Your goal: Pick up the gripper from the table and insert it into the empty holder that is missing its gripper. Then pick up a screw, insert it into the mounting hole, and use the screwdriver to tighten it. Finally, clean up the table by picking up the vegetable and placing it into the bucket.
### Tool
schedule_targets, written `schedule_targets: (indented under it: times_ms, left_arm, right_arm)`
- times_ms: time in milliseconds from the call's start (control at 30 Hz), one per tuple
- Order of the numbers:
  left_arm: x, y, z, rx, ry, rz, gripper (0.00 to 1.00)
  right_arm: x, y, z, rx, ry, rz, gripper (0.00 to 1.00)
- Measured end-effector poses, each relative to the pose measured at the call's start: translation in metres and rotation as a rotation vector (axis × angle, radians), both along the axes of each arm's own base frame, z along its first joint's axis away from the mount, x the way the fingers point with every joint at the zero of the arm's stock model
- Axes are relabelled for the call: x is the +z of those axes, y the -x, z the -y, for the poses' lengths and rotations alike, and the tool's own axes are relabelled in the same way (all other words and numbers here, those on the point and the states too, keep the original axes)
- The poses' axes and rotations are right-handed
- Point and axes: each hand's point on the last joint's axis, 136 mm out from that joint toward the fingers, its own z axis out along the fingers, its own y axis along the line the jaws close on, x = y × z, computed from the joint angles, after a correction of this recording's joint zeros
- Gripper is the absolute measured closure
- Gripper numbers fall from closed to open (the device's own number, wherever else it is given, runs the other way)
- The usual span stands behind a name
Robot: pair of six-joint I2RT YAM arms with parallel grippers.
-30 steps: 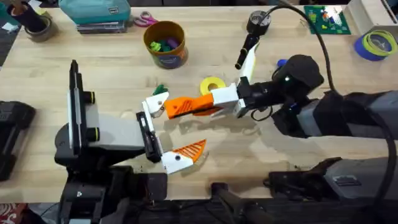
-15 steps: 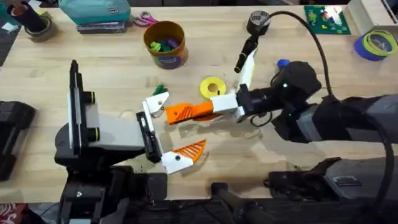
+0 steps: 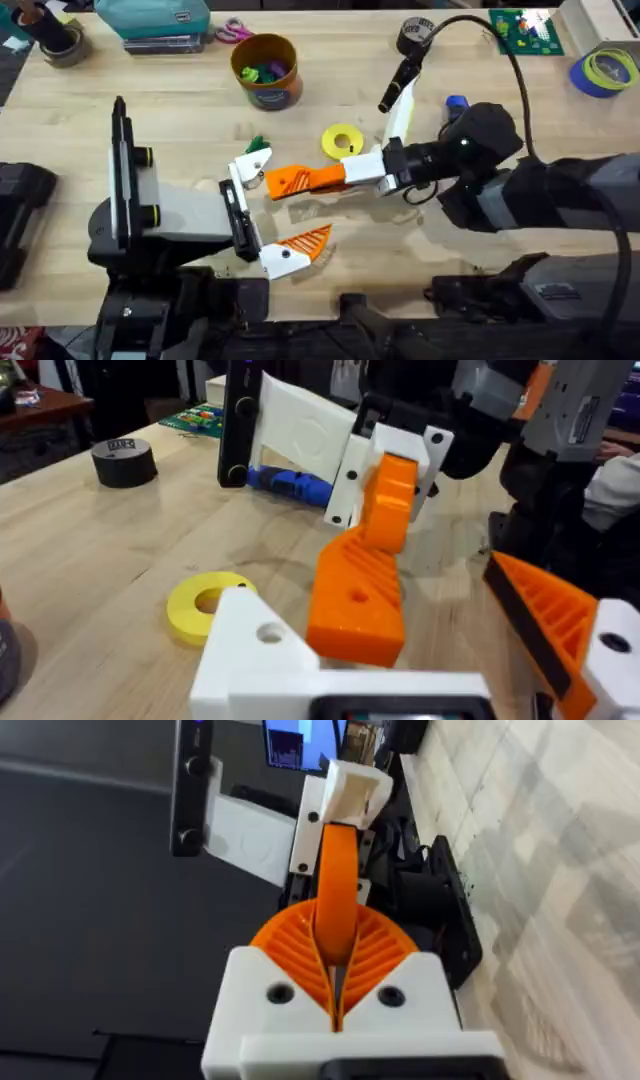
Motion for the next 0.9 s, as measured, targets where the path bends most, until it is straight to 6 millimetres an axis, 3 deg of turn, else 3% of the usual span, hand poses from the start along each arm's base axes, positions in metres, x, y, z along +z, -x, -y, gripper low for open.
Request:
schedule_targets:
  times_ms: [900]
  left_arm:
    - [0.0000, 0.0000, 0.0000, 0.000, 0.000, 0.000, 0.015]
  right_arm:
    - [0.0002, 0.0021, -0.0052, -0.005, 0.001, -0.022, 0.993]
